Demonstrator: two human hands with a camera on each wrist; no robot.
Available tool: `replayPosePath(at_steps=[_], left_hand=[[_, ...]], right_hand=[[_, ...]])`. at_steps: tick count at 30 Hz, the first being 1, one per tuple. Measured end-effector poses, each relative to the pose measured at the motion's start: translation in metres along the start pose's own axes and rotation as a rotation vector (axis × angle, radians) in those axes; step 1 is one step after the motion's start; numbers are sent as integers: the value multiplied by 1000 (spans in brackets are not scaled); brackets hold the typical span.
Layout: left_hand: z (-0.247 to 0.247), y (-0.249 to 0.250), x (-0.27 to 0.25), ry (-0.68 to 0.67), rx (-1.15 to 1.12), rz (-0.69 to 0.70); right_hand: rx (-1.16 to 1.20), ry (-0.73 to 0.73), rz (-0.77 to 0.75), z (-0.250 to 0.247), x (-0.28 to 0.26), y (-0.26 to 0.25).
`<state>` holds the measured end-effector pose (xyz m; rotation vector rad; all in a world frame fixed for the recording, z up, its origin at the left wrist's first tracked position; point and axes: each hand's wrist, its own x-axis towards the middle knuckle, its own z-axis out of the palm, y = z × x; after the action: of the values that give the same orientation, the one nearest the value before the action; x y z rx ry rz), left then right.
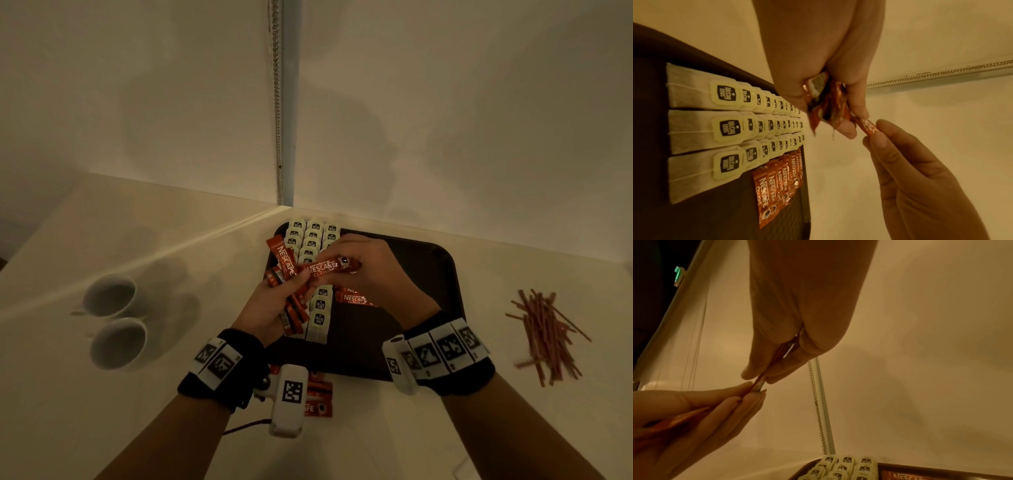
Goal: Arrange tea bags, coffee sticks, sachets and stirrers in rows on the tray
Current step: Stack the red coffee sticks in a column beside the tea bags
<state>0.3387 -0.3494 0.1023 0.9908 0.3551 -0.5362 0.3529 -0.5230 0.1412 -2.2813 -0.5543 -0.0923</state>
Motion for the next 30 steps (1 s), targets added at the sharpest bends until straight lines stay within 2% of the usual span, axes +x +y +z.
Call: replayPosePath(at_steps=[3, 8, 15, 18, 22, 25, 28, 30], left_hand=[[0, 2, 0, 14, 23, 18], [2, 2, -2, -40, 80, 62], [3, 9, -4, -5, 73, 155], [5, 12, -4, 30, 76, 202], [7, 16, -4, 54, 127, 285], [7, 19, -3, 53, 193, 320], [3, 18, -2, 45, 212, 295], [-2, 17, -2, 73, 170, 260]], right_hand=[[26, 4, 38, -1, -1, -4], [34, -16, 89, -2, -1, -6], [381, 91, 319, -10, -6, -7], [443, 148, 406, -14, -9, -5], [521, 122, 457, -19, -13, -4], [488, 75, 442, -21, -16, -3], [348, -6, 431, -23, -17, 6], [238, 23, 453, -24, -23, 21]])
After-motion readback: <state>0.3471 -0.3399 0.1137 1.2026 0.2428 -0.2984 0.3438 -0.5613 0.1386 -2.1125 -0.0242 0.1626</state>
